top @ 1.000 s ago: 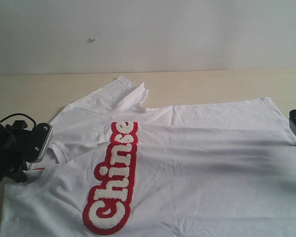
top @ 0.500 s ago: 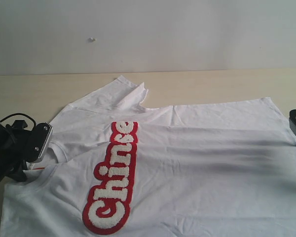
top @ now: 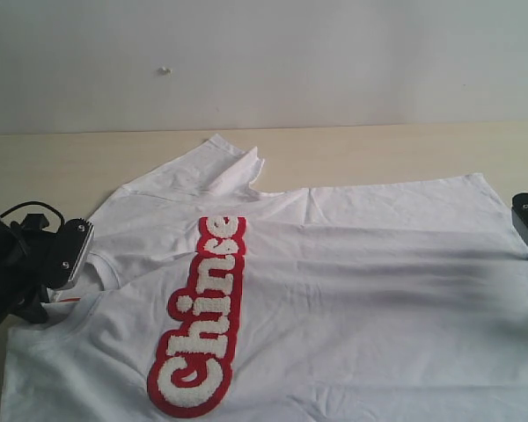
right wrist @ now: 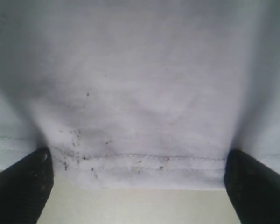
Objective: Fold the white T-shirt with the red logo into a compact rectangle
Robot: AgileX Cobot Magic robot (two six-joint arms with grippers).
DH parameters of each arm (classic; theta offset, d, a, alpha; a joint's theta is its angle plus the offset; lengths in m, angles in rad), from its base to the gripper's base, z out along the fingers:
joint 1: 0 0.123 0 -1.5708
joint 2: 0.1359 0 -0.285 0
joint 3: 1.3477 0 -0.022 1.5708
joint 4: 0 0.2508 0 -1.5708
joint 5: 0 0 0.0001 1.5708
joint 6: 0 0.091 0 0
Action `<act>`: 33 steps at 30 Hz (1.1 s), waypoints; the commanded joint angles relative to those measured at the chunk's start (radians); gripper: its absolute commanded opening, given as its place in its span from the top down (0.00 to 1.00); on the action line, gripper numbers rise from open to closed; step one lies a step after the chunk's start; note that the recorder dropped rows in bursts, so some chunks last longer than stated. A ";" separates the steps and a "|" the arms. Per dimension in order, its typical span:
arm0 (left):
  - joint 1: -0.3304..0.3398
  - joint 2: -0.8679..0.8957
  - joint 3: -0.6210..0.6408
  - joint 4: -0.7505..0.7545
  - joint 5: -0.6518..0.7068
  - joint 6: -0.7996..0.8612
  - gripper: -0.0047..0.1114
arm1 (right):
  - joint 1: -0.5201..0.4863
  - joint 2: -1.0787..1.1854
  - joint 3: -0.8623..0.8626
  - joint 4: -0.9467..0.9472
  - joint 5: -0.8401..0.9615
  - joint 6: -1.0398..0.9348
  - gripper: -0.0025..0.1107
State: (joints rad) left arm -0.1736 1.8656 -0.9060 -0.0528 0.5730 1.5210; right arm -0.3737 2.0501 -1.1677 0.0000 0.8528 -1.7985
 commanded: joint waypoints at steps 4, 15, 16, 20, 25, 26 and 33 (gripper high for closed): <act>0.004 0.005 0.011 0.016 -0.010 -0.008 0.96 | 0.001 0.080 0.034 -0.034 0.012 0.021 0.51; 0.004 0.005 0.011 0.016 -0.021 -0.008 0.96 | 0.001 0.080 0.034 -0.041 0.069 0.021 0.96; 0.004 0.005 0.011 0.016 -0.025 -0.008 0.96 | 0.001 0.080 0.034 -0.041 0.069 0.021 0.98; 0.004 0.007 0.011 0.016 -0.043 -0.008 0.96 | 0.001 0.080 0.034 -0.049 0.066 0.021 0.98; 0.004 0.016 0.011 0.012 -0.051 -0.008 0.96 | 0.001 0.080 0.034 -0.051 0.053 0.027 0.98; 0.004 0.018 0.011 0.012 -0.051 -0.008 0.96 | 0.001 0.080 0.034 -0.032 0.053 0.041 0.98; 0.004 0.018 0.011 -0.006 -0.051 -0.008 0.96 | 0.001 0.080 0.034 0.050 0.071 -0.010 0.98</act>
State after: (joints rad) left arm -0.1736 1.8656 -0.9024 -0.0528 0.5388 1.5187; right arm -0.3695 2.0537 -1.1734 0.0322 0.8575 -1.7909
